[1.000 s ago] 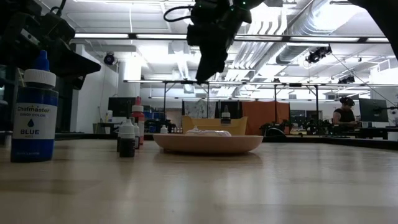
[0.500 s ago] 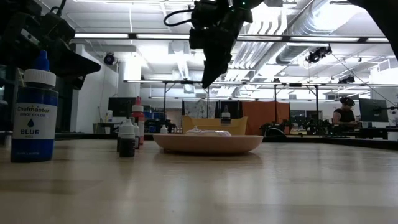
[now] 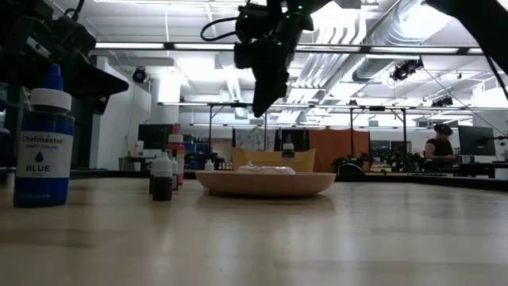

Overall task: Pick & Place food coloring
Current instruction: Put the small purple food coloring bottle into the orange bin

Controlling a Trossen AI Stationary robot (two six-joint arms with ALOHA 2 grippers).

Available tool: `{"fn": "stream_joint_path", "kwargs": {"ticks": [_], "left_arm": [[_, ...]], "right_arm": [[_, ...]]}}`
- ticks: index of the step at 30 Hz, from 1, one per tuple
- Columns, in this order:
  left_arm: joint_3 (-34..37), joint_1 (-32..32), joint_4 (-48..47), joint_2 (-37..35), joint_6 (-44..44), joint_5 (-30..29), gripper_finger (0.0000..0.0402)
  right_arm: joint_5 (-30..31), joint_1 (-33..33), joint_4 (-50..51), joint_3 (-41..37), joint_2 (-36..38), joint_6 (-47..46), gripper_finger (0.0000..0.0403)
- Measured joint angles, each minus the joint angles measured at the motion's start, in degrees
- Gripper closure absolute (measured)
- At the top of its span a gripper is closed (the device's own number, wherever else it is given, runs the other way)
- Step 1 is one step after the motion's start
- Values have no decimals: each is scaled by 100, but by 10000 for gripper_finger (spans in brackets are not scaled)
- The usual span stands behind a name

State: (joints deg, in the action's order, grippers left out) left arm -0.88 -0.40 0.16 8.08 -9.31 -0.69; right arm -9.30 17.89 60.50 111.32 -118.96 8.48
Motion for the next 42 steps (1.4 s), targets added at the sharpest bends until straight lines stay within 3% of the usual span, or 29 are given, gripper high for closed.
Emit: {"fn": "stream_joint_path", "kwargs": {"ticks": [10,15,23,42], "left_arm": [[1,-1,0,-2,-1,-9,401],[-1,-1,1,0,-1,-9,401],[-1,-1,2,-1,1,-11,401],[-1,-1,2,-2,0,-15,401]], "right_arm": [[442,46,1068,1297,-1054,-1289,244],[485,48,956,1301,-1251,-2204,244],[491,48,750,1301,-1485,-2780,244],[710,48,631,1301,-1772,-3063,242]]}}
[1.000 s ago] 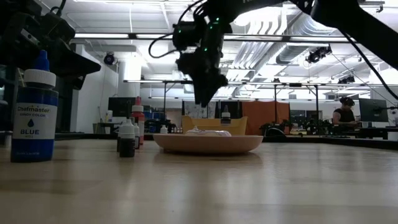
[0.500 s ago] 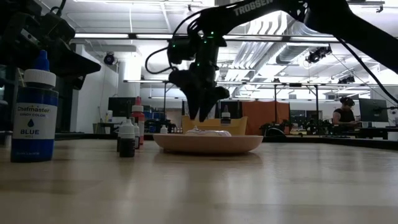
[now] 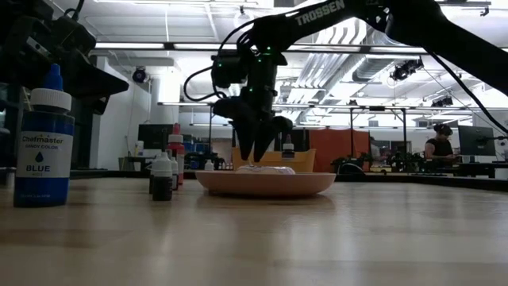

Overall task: Pick & Place food coloring
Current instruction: Put the small purple food coloring bottle into the orange bin

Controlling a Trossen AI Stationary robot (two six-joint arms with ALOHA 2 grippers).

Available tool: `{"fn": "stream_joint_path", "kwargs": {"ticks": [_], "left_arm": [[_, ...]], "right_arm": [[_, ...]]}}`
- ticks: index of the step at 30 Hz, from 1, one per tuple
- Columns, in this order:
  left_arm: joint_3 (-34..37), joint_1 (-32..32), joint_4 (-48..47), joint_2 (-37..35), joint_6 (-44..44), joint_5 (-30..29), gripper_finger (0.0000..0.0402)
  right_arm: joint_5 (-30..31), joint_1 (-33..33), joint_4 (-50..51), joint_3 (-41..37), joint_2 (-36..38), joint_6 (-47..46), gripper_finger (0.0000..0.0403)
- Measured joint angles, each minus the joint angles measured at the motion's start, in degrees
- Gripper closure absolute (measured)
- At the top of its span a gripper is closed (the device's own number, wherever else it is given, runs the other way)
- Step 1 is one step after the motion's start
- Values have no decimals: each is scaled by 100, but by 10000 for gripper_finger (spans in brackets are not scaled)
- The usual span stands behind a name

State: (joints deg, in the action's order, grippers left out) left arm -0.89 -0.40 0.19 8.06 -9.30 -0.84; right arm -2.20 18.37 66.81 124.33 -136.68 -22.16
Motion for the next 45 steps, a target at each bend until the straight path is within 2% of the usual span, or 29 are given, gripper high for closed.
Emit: {"fn": "stream_joint_path", "kwargs": {"ticks": [26,45], "left_arm": [[0,0,0,0,-1,-2,401],[1,2,1,1,0,-2,401]], "right_arm": [[-240,2,-219,-149,-111,-86,242],[-248,11,-194,-149,-109,162,352]]}}
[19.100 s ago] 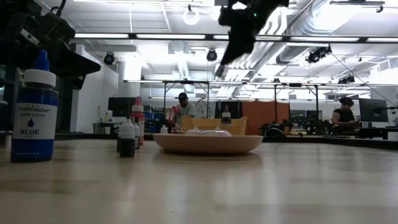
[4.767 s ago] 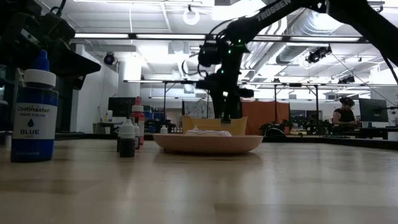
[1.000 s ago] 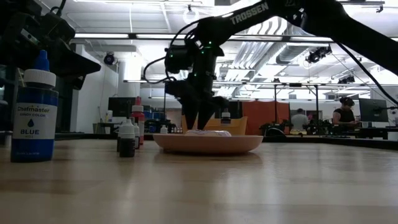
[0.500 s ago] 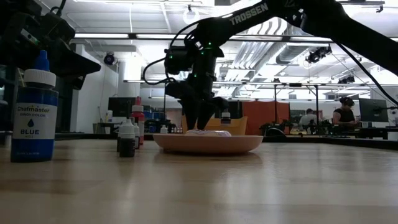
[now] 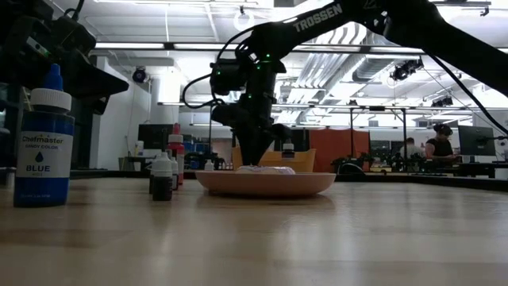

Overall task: Pick & Place food coloring
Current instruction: Put the small purple food coloring bottle into the orange bin

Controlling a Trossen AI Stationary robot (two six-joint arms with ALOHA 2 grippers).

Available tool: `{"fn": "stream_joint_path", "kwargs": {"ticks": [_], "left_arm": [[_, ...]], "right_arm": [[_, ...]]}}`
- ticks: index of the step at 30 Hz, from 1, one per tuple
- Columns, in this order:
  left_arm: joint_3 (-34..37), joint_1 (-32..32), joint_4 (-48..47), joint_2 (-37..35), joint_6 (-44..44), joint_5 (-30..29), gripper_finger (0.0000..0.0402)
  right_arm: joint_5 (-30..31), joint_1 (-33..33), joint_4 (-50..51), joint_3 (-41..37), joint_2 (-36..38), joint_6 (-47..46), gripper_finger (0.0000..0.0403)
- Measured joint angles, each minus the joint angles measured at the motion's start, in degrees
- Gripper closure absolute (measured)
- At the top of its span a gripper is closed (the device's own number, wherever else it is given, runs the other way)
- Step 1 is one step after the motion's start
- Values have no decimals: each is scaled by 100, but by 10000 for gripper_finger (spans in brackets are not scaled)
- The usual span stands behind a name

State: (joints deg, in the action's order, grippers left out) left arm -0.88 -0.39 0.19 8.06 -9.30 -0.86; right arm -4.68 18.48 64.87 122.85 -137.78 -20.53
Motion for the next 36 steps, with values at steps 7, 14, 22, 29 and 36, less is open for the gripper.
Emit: {"fn": "stream_joint_path", "kwargs": {"ticks": [7,14,22,29,36], "left_arm": [[-1,-2,2,-1,0,0,401],[0,-1,0,0,-1,-1,401],[0,-2,-1,-1,-1,-2,401],[-1,-1,-1,0,-1,-1,401],[0,-1,-1,0,0,-1,401]], "right_arm": [[-1,0,1,0,7,59,357],[-25,31,-29,7,226,131,368],[-2,106,-78,11,840,129,363],[394,253,-176,11,1270,118,364],[588,458,138,13,1329,110,367]]}}
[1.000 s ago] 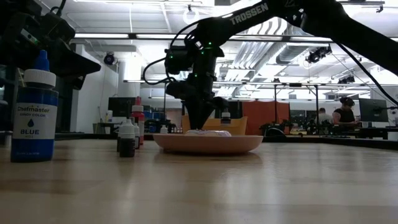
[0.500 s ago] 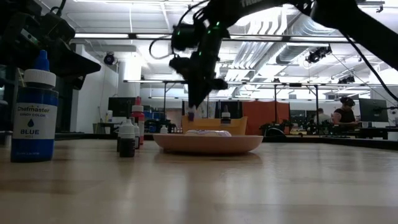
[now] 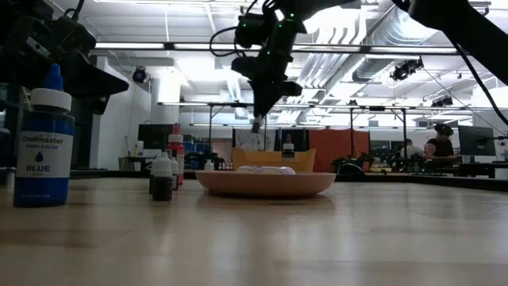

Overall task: Pick & Place food coloring
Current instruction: Put the small purple food coloring bottle into the orange bin

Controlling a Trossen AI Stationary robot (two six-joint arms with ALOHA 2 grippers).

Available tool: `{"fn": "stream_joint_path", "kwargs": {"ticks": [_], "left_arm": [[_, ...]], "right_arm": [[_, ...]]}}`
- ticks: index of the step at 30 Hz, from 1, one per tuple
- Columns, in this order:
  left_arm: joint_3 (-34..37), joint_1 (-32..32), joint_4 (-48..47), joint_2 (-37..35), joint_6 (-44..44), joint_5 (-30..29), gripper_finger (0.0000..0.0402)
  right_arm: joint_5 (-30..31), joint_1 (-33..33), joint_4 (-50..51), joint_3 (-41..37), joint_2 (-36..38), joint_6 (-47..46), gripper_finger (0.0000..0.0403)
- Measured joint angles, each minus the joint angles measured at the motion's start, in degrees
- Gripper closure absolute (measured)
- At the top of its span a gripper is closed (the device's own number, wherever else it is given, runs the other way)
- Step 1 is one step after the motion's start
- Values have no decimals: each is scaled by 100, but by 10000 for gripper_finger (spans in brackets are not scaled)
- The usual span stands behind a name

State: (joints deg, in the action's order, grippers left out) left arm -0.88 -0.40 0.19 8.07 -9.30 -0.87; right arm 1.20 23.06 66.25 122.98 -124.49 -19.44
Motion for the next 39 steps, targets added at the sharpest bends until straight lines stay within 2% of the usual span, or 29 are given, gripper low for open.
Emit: {"fn": "stream_joint_path", "kwargs": {"ticks": [11,18,26,36,39], "left_arm": [[0,2,0,0,-1,8,401],[1,1,0,-1,-1,10,401],[1,2,0,-1,-2,14,401],[-1,2,0,0,0,16,401],[-1,2,0,0,-2,19,401]], "right_arm": [[719,463,927,-2,2,-113,365],[777,685,1145,-25,-31,-265,358],[530,702,358,-811,-81,-427,360],[462,839,-417,-1424,-76,-708,358],[279,863,-600,-1636,-79,-770,354]]}}
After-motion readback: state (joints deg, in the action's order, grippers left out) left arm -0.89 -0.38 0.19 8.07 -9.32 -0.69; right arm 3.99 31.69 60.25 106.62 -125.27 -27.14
